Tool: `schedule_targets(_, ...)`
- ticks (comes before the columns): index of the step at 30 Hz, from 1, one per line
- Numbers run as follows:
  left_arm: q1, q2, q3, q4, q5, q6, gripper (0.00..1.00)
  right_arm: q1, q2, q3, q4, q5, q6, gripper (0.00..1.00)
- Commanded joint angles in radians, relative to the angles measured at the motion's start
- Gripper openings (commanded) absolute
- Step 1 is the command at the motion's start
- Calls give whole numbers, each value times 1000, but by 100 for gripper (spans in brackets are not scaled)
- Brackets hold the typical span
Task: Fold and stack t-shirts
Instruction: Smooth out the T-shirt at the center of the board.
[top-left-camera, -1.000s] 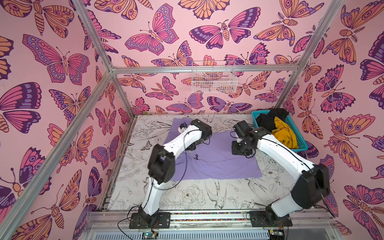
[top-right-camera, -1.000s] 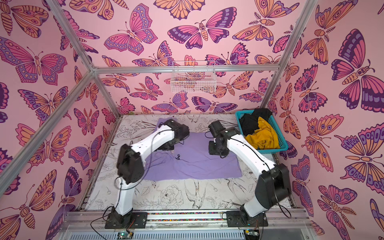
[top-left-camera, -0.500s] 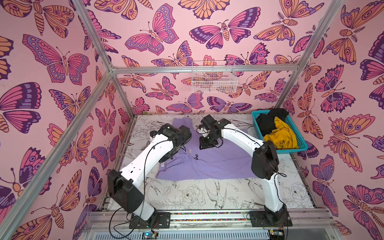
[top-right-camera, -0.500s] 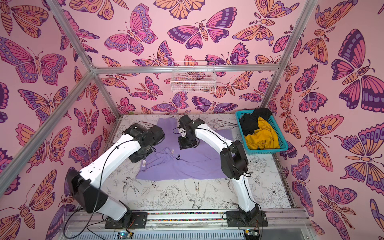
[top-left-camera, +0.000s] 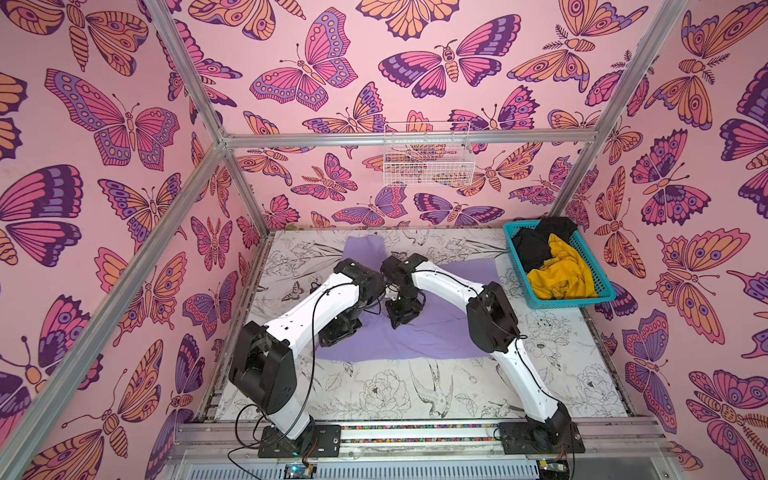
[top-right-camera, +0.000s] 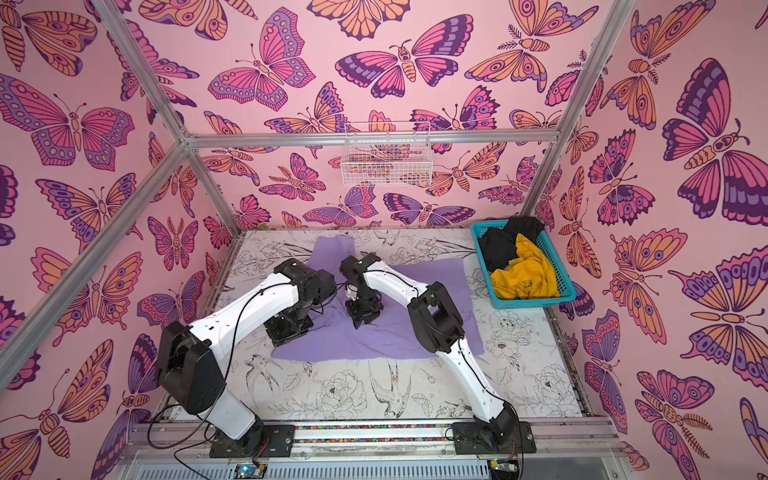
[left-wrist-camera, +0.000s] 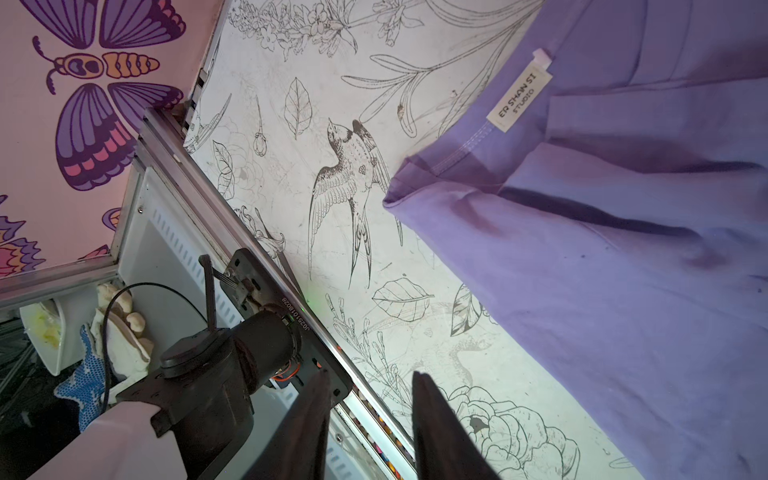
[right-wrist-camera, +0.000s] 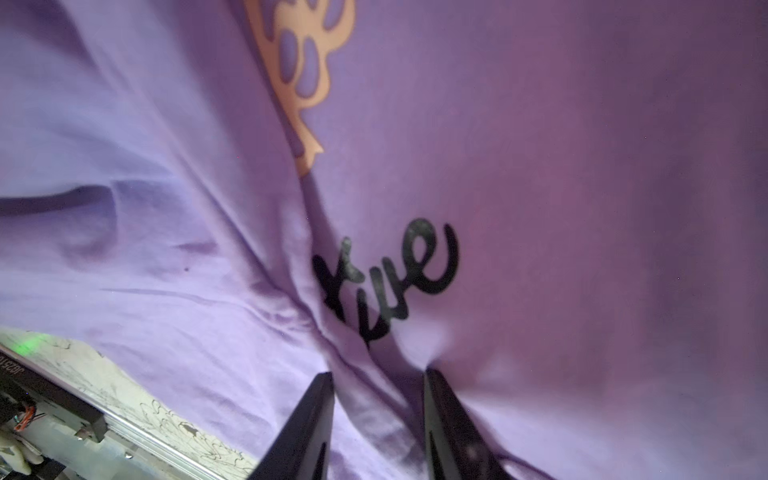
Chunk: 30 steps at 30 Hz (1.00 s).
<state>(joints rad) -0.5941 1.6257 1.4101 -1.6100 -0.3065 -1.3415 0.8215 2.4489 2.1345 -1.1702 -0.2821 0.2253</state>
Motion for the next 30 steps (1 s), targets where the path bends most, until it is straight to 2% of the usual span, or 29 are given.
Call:
schedule_targets(1, 3, -60, -14, -44, 18, 18, 38, -6, 24, 16, -45, 56, -21, 39)
schedule_targets(2, 3, -68, -14, -46, 20, 18, 38, -6, 32, 20, -53, 62, -22, 33)
schedule_targets(5, 2, -92, -18, -47, 20, 24, 38, -7, 42, 16, -75, 91, -28, 2)
schedule_targets(6, 2, -97, -20, -45, 17, 25, 38, -7, 36, 5, -74, 100, -28, 0)
schedule_targets(19, -16, -39, -15, -25, 33, 43, 37, -19, -34, -101, -82, 217, -23, 0)
schedule_targets(26, -18, -34, 5, -26, 17, 53, 37, -31, -163, -365, -7, 254, 32, 0)
schedule_targets(28, -17, -24, 15, -27, 11, 58, 37, -30, -203, -413, 17, 249, 47, 9)
schedule_targets(30, -17, -14, 27, -27, 6, 62, 37, -29, -250, -430, 36, 253, 58, 27)
